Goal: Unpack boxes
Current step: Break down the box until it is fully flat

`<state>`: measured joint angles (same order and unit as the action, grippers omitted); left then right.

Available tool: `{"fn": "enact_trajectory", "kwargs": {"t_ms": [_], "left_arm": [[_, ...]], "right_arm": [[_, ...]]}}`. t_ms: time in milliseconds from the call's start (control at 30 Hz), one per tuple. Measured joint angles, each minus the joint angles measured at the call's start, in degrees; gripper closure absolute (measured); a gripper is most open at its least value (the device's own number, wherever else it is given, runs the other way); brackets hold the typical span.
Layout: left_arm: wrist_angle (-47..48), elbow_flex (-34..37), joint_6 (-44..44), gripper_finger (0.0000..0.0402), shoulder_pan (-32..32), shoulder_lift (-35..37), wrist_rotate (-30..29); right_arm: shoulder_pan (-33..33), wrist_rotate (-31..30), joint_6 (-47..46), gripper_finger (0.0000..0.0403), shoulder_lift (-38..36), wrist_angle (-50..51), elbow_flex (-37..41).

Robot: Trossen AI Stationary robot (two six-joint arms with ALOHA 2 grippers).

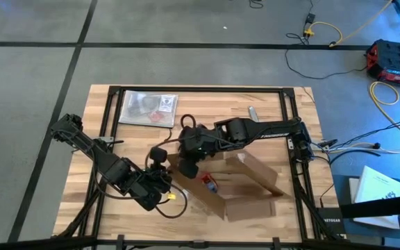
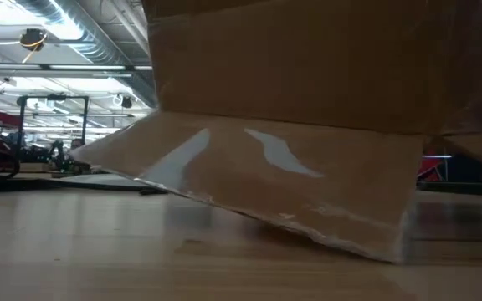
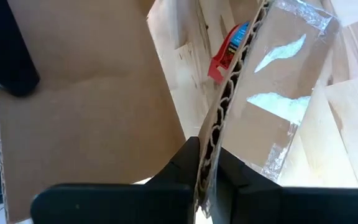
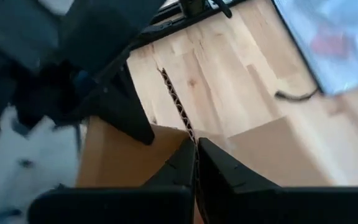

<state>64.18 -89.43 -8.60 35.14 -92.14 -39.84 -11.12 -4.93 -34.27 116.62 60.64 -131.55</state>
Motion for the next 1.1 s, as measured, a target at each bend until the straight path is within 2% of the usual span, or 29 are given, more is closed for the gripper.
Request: {"fn": "enact_trajectory", "kwargs": {"t_ms": [100, 233, 567, 733, 1100], "left_arm": [[0.30, 0.00, -0.72, 0.0401, 0.02, 0.00, -1.32], [1.45, 0.02, -4.00, 0.0401, -0.20, 0.00, -4.97], [2.77, 0.07, -5.21, 0.0401, -0.34, -0.07, -8.59], [5.32, 0.11, -13.71, 0.0401, -1.14, -0.09, -16.88], [6.30, 0.09, -14.17, 0.0401, -4.76, -0.09, -18.18]], "right_arm": [[-0.09, 0.03, -5.98, 0.0402, 0.00, -1.14, -0.02], [-0.11, -0.60, -7.67, 0.0402, -0.02, -0.96, -0.82], [-0.06, -0.40, -8.14, 0.0403, -0.02, -0.89, -0.87], [-0.06, 0.28, -8.15, 0.0403, -0.15, -1.33, -0.98], [0.00, 1.38, -7.60, 0.0403, 0.00, -1.01, -0.83]]}}
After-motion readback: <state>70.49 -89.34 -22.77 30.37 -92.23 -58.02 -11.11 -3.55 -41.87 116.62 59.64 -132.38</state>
